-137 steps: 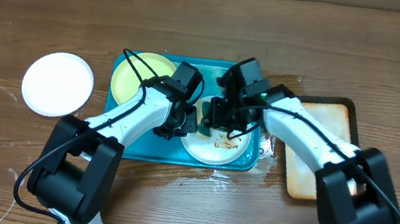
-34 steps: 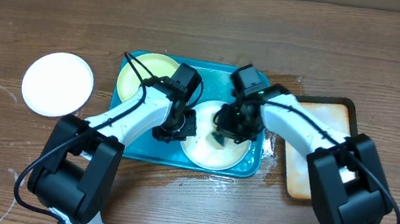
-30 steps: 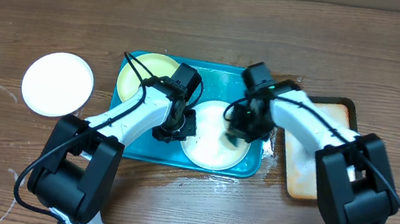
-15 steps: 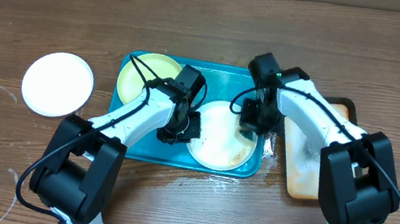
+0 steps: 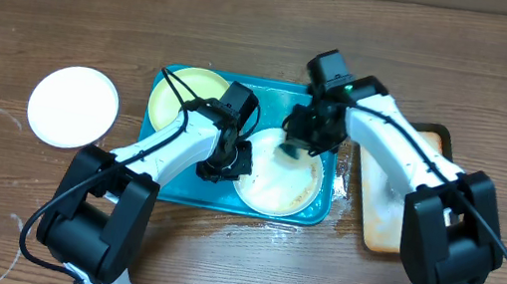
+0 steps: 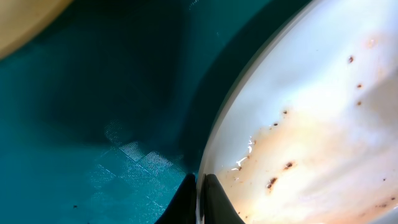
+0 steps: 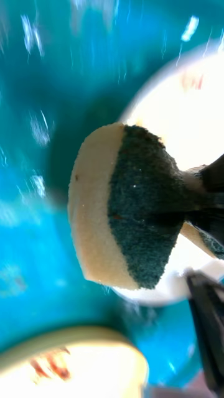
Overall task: Clean dirty plates on tray and stack at the side
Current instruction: 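Scrub the lower white plate with the sponge while the left gripper holds it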
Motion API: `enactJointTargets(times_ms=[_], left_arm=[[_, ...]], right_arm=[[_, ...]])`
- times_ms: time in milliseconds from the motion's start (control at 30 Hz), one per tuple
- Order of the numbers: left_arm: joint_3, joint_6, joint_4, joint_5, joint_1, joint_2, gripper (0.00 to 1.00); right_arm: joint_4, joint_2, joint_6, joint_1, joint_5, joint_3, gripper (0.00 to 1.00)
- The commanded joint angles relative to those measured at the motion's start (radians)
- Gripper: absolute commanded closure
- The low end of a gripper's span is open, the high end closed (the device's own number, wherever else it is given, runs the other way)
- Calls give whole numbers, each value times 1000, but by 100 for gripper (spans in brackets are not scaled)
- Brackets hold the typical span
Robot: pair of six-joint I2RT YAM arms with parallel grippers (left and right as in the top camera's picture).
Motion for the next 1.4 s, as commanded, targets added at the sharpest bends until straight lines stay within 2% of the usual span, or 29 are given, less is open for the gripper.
enactJointTargets(times_ms=[0, 433, 733, 867, 1133, 1367], left_arm=[[-16, 0, 2, -52, 5, 29, 96], [-16, 1, 2, -49, 5, 29, 96], [-16, 0, -1, -46, 5, 29, 96], [-16, 0, -3, -46, 5, 29, 96], [-16, 1, -4, -50, 5, 29, 96], [-16, 1, 0, -50, 5, 29, 96]], right_arm=[[60, -14, -21, 58, -158, -48, 96], [311, 22, 137, 118, -232, -254, 96], [314, 23, 174, 108, -162, -288, 96], [278, 23, 164, 33, -95, -288, 96], [220, 23, 55, -267, -75, -288, 96], [153, 23, 3, -286, -5, -252, 96]])
